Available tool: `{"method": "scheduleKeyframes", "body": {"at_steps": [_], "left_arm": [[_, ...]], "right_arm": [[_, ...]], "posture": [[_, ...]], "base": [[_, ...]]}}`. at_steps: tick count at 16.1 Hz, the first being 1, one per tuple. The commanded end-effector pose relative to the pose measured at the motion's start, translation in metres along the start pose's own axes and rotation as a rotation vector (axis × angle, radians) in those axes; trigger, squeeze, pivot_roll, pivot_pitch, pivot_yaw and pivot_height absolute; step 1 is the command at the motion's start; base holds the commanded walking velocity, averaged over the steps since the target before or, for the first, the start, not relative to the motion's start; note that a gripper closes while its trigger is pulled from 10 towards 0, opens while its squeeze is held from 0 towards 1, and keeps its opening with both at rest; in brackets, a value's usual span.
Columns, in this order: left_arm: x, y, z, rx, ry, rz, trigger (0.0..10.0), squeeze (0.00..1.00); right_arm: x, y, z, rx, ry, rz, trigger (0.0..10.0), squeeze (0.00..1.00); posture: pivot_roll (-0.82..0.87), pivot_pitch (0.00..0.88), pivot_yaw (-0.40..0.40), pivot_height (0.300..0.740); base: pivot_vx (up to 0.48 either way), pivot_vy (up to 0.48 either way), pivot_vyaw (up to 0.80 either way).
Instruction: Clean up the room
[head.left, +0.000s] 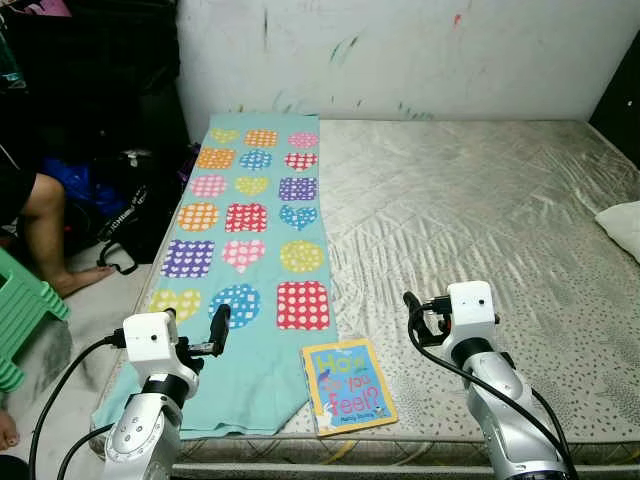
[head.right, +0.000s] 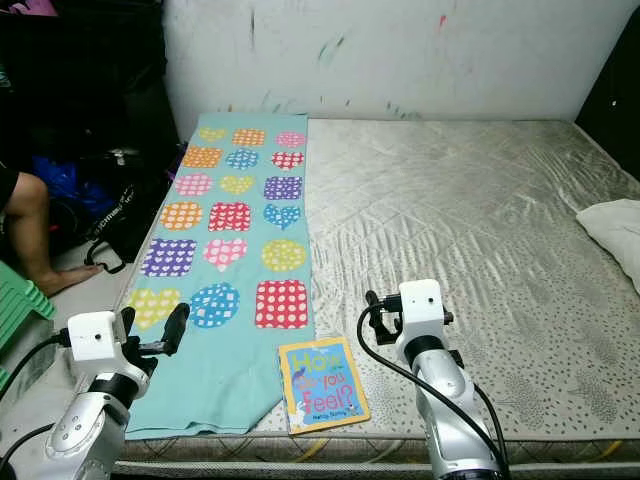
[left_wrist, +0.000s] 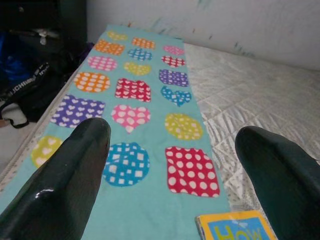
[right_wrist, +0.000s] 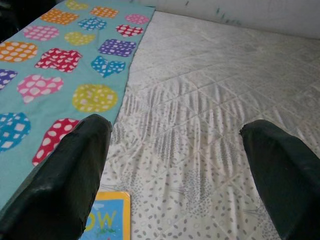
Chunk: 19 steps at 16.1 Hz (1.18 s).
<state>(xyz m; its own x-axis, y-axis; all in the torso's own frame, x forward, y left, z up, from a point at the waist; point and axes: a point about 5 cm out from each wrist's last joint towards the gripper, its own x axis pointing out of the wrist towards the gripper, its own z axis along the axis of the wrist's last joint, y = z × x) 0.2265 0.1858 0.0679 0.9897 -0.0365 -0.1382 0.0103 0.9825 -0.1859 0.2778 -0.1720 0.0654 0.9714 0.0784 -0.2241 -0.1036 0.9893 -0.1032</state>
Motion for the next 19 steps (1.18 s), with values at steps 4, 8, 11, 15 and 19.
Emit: {"method": "scheduleKeyframes", "body": {"at_steps": [4, 8, 11, 15, 19], "left_arm": [[0.001, 0.001, -0.004, 0.002, 0.028, 0.006, 10.0, 0.0], [0.0, 0.001, -0.004, 0.002, 0.034, 0.005, 10.0, 0.0], [0.0, 0.001, -0.004, 0.005, 0.037, 0.005, 10.0, 0.0], [-0.001, 0.001, -0.005, 0.012, 0.053, 0.0, 10.0, 0.0], [-0.004, -0.006, -0.012, 0.047, 0.141, -0.001, 10.0, 0.0]], "right_arm": [[0.001, 0.001, 0.002, -0.008, -0.004, 0.005, 10.0, 0.0], [0.001, 0.002, 0.002, -0.004, -0.003, 0.006, 10.0, 0.0], [0.001, 0.002, 0.001, -0.004, -0.002, 0.006, 10.0, 0.0], [-0.001, 0.003, -0.003, -0.029, 0.03, 0.014, 10.0, 0.0], [-0.011, 0.009, -0.015, -0.103, 0.121, 0.056, 10.0, 0.0]], "posture": [[-0.08, 0.0, -0.008, 0.74], [-0.08, 0.0, -0.006, 0.74], [-0.08, 0.0, -0.005, 0.74], [-0.08, 0.0, -0.004, 0.74], [-0.08, 0.006, -0.011, 0.74]], "base": [[0.0, 0.0, 0.0], [0.0, 0.0, 0.0], [0.0, 0.0, 0.0], [0.0, 0.0, 0.0], [0.0, 0.0, 0.0]]}}
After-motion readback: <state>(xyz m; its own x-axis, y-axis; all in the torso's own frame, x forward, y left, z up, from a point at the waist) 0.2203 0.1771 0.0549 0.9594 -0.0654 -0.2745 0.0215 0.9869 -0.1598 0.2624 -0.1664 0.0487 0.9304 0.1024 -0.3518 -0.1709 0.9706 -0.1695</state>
